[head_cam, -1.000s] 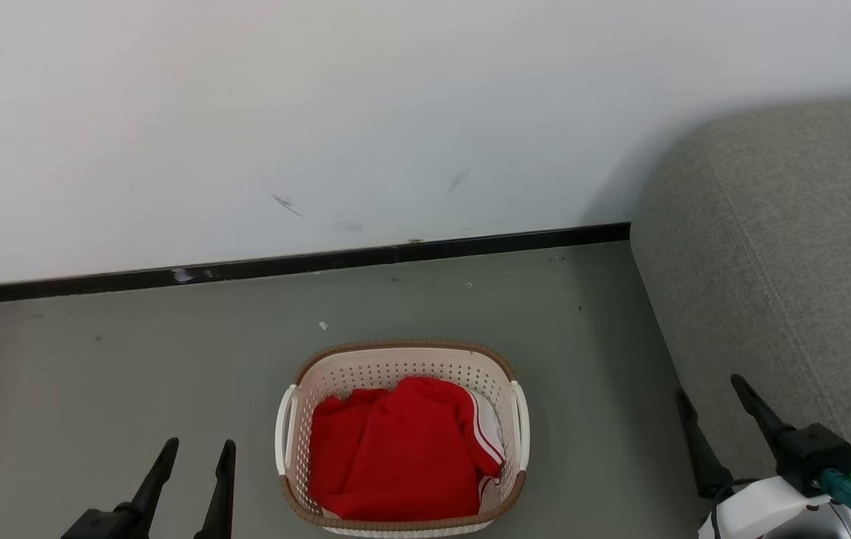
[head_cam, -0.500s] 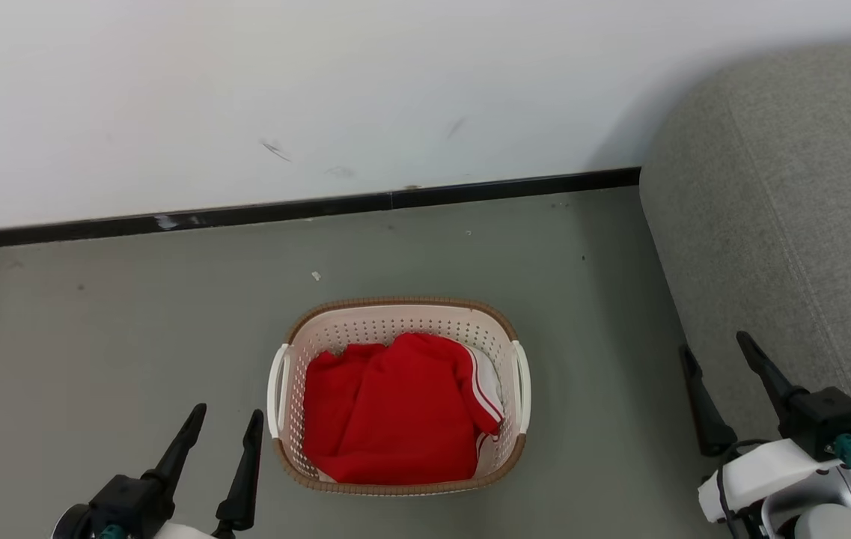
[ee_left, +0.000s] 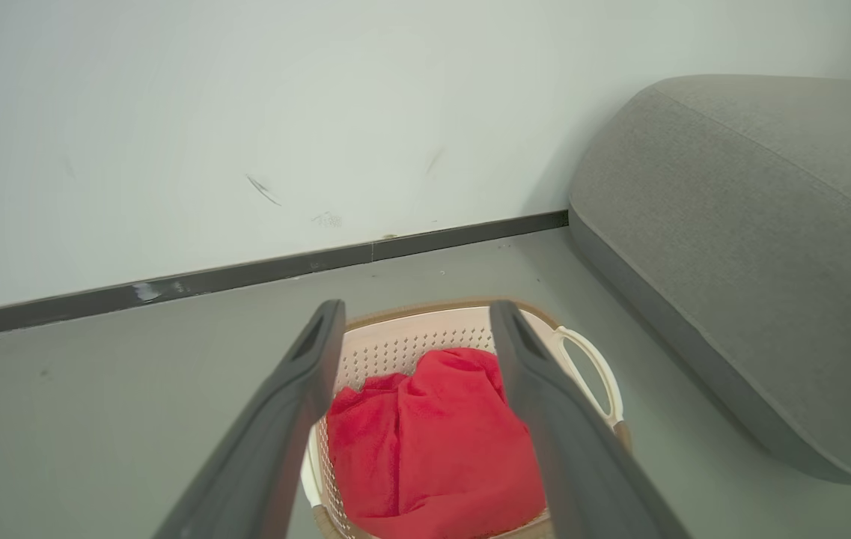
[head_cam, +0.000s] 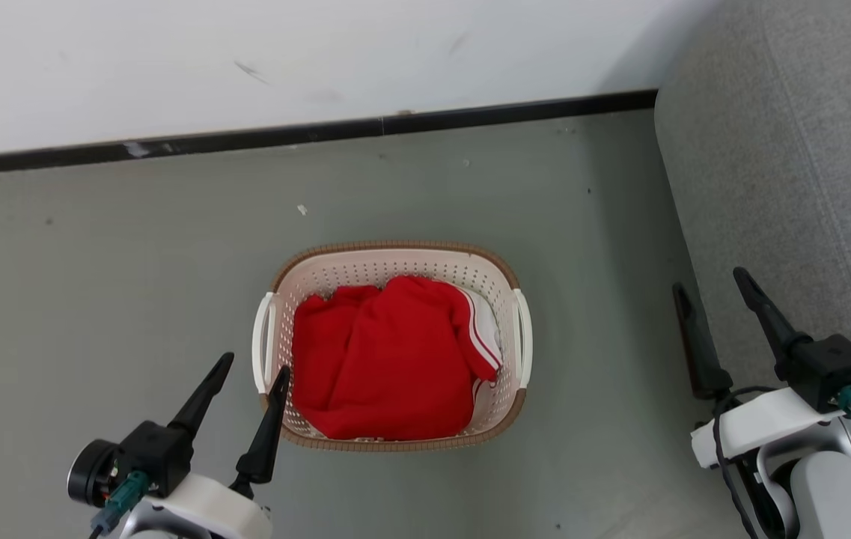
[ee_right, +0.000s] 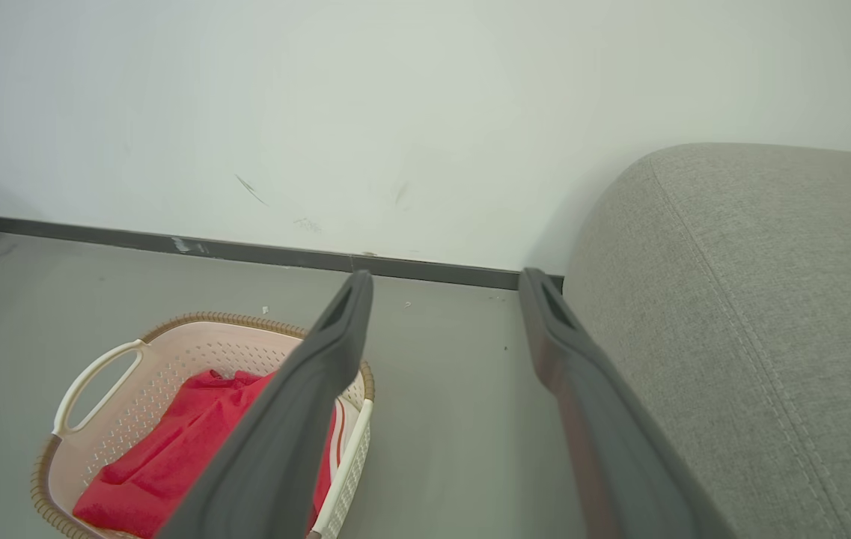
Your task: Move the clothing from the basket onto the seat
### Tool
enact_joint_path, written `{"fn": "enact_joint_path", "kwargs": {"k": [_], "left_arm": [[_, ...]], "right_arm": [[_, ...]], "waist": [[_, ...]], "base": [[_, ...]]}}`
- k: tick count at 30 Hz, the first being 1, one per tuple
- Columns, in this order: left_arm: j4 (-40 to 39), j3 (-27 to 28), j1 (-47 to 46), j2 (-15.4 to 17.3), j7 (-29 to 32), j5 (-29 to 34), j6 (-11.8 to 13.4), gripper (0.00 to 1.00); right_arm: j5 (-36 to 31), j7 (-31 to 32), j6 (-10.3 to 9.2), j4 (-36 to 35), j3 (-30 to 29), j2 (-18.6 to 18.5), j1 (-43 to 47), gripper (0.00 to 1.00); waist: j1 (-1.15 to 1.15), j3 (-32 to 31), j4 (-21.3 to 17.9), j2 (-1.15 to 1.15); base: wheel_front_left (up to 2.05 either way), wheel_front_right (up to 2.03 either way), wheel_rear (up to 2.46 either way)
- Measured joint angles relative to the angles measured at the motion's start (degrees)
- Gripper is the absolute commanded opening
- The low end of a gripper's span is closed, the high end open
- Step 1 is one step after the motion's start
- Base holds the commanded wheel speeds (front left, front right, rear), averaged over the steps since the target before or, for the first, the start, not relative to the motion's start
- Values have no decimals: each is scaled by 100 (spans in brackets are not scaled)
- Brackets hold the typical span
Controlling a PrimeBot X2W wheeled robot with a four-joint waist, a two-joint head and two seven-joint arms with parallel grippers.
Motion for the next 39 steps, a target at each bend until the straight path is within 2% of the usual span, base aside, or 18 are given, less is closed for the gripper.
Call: {"fn": "enact_joint_path", "kwargs": {"k": [14, 39], "left_arm": [[453, -463, -809, 265, -9, -55, 0, 100], [981, -789, -2330, 416, 276, -255, 0, 100]], "right_arm": [[0, -8, 0, -186, 12, -8, -479, 100], [-76, -16, 0, -614, 119, -25, -1301, 100]], "waist": [[0, 804, -114, 0], [0, 2122, -347, 0]], "base": [[0, 0, 0], [0, 0, 0]]}}
